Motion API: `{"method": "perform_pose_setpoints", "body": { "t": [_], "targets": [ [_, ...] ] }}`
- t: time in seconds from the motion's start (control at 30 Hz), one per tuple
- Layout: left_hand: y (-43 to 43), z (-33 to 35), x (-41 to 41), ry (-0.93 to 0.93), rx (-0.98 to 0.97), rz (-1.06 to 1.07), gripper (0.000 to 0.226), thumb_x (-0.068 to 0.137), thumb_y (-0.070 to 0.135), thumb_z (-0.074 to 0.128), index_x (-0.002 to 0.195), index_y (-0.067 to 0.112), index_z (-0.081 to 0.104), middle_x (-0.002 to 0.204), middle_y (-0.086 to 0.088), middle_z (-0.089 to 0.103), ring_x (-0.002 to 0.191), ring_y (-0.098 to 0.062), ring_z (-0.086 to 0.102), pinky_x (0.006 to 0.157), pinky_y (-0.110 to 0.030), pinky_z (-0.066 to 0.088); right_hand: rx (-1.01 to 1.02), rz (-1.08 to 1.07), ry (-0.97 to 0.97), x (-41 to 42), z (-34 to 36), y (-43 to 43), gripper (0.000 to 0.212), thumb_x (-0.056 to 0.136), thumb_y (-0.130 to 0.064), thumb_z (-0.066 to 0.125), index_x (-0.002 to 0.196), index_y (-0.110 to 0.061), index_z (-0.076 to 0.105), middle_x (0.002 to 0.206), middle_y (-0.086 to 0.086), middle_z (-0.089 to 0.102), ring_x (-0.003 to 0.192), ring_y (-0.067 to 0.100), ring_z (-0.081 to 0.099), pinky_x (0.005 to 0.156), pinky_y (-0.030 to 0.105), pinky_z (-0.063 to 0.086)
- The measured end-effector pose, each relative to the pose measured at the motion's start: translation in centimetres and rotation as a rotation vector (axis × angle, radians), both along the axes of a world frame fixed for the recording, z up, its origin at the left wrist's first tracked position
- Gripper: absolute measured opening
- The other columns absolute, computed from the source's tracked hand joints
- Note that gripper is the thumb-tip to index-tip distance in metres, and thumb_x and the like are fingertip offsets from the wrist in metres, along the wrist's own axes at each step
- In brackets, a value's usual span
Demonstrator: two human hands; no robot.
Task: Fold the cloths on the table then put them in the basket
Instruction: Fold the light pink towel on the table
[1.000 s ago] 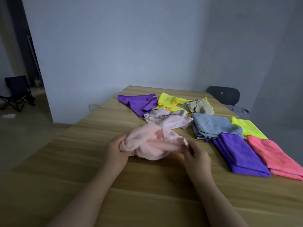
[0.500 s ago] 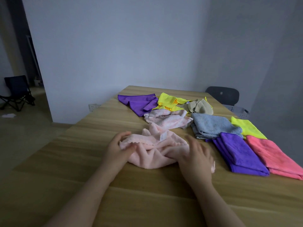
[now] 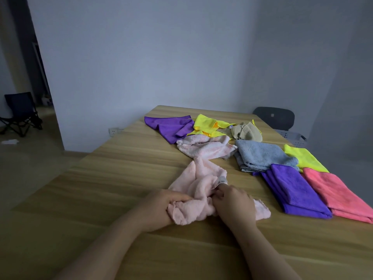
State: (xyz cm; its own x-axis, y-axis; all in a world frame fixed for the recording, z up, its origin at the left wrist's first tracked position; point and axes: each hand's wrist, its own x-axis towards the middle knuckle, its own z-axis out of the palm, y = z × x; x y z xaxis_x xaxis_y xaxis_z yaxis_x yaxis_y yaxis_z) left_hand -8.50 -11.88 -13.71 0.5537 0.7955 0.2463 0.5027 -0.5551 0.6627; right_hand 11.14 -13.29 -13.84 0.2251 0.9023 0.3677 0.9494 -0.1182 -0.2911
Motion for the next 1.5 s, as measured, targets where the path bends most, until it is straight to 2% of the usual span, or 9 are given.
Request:
{"method": "perform_pose_setpoints", "body": {
  "t": [0.27, 0.4, 0.7, 0.8, 0.93, 1.07, 1.2, 1.37, 1.5],
  "targets": [
    [0.8, -0.4, 0.6, 0.063, 0.214, 0.204, 0.045, 0.082, 0.014, 0.062, 0.123, 0.031, 0.058, 0.116, 0.008, 0.064, 0.107, -0.012, 0.058, 0.084, -0.011, 0.037, 0.42, 0.072, 0.285, -0.1, 0.9, -1.1, 0.028, 0.073, -0.021, 0.067, 0.099, -0.013, 0.068, 0.124, 0.004, 0.055, 0.111, 0.029, 0.044, 0.08, 0.029, 0.021],
    [0.9, 0.1, -0.5, 0.124, 0.35, 0.419, 0.04, 0.083, 0.032, 0.058, 0.123, 0.032, 0.053, 0.114, 0.008, 0.065, 0.106, -0.017, 0.057, 0.081, -0.022, 0.032, 0.451, 0.372, 0.503, -1.4, 2.0, -2.4, 0.021, 0.065, -0.033, 0.062, 0.076, -0.016, 0.059, 0.088, -0.009, 0.058, 0.089, 0.015, 0.049, 0.075, 0.035, 0.035],
    [1.7, 0.2, -2.7, 0.123, 0.092, 0.597, 0.035, 0.091, 0.016, 0.048, 0.122, 0.032, 0.053, 0.119, 0.005, 0.059, 0.104, -0.017, 0.055, 0.091, -0.026, 0.044, -0.214, 0.786, 1.099, -1.2, 2.6, -3.5, 0.019, 0.071, -0.032, 0.054, 0.085, -0.019, 0.053, 0.046, 0.001, 0.053, 0.043, 0.015, 0.05, 0.046, 0.022, 0.039],
    [1.6, 0.7, -2.9, -0.182, -0.111, 0.39, 0.028, 0.09, 0.007, 0.047, 0.098, 0.03, 0.061, 0.094, 0.006, 0.064, 0.083, -0.012, 0.058, 0.065, -0.008, 0.043, -0.184, 0.487, 0.831, -1.1, 2.4, -2.8, 0.014, 0.084, -0.044, 0.053, 0.08, -0.032, 0.059, 0.05, -0.007, 0.056, 0.045, 0.002, 0.05, 0.047, 0.017, 0.039],
    [1.9, 1.1, -2.8, -0.46, -0.232, 0.394, 0.011, 0.067, 0.015, 0.052, 0.072, 0.014, 0.061, 0.103, 0.005, 0.061, 0.093, -0.018, 0.058, 0.077, -0.02, 0.044, -0.227, 0.177, 0.38, 0.9, 2.0, -2.1, 0.015, 0.088, -0.048, 0.048, 0.09, -0.04, 0.061, 0.086, -0.008, 0.065, 0.072, 0.008, 0.057, 0.064, 0.021, 0.046],
    [2.2, 0.8, -4.1, -0.162, 0.011, 0.475, 0.02, 0.058, 0.018, 0.046, 0.062, 0.009, 0.064, 0.093, -0.001, 0.061, 0.096, -0.02, 0.055, 0.073, -0.022, 0.038, -0.384, 0.003, 0.273, 3.3, 2.5, -2.5, 0.024, 0.085, -0.053, 0.049, 0.099, -0.039, 0.063, 0.097, -0.007, 0.066, 0.091, 0.017, 0.061, 0.082, 0.034, 0.05],
    [2.3, 1.0, -5.3, -0.024, 0.234, 0.751, 0.02, 0.078, 0.004, 0.054, 0.07, 0.02, 0.063, 0.095, -0.008, 0.064, 0.084, -0.028, 0.057, 0.07, -0.033, 0.045, -0.138, -0.156, 0.174, 3.0, 3.6, -3.0, 0.025, 0.087, -0.045, 0.046, 0.09, -0.028, 0.065, 0.075, -0.006, 0.062, 0.074, 0.018, 0.059, 0.055, 0.023, 0.038],
    [-0.2, 1.8, -3.0, -0.598, 0.41, 0.791, 0.035, 0.079, -0.017, 0.044, 0.071, 0.017, 0.05, 0.091, 0.003, 0.065, 0.078, -0.006, 0.055, 0.066, -0.023, 0.041, -0.249, 0.242, 0.123, 1.2, 3.7, -3.0, 0.016, 0.09, -0.039, 0.05, 0.101, -0.037, 0.062, 0.096, -0.012, 0.065, 0.076, 0.007, 0.057, 0.062, 0.022, 0.043],
    [-2.0, 1.2, 0.6, -0.317, 0.007, 0.356, 0.022, 0.091, 0.021, 0.053, 0.094, 0.043, 0.048, 0.1, 0.016, 0.061, 0.08, 0.002, 0.06, 0.07, -0.02, 0.051, -0.311, 0.394, 0.408, 1.2, 3.3, -2.8, 0.015, 0.091, -0.022, 0.053, 0.082, -0.029, 0.064, 0.064, -0.01, 0.062, 0.041, 0.0, 0.053, 0.042, 0.011, 0.037]
  ]
}}
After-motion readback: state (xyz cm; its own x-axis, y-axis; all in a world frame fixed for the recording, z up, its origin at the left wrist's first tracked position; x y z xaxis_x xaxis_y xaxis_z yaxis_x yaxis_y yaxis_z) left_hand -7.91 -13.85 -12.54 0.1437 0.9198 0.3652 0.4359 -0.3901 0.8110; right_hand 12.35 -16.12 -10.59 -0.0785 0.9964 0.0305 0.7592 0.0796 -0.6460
